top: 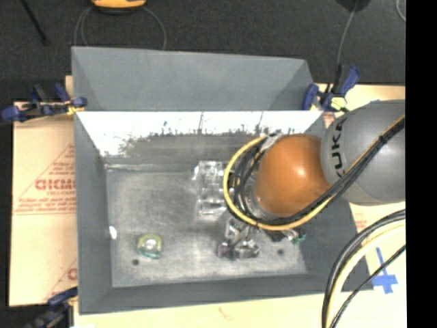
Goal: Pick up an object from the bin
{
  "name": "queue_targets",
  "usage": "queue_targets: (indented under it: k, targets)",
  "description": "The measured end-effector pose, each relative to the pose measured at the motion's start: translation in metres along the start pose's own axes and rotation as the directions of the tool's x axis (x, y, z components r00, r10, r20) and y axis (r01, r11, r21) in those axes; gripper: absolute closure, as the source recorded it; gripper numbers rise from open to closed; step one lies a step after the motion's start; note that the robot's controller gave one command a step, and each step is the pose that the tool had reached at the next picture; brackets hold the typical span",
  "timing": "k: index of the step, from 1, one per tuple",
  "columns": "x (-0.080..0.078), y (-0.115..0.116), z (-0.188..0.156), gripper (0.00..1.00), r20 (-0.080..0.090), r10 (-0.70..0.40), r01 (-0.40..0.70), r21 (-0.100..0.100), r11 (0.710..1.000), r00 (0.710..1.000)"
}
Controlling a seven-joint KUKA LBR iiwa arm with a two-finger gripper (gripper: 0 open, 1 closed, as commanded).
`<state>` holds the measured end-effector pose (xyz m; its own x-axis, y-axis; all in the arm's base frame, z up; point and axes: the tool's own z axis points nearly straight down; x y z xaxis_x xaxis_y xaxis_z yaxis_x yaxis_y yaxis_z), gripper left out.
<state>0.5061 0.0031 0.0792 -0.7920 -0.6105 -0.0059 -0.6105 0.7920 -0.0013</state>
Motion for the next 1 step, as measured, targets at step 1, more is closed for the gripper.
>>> queue_targets:
  k: [1]
  targets:
    - [-0.0403,-0.0061,-0.1637,1.00,0.005,-0.007,0.007,0.006,1.000,1.000]
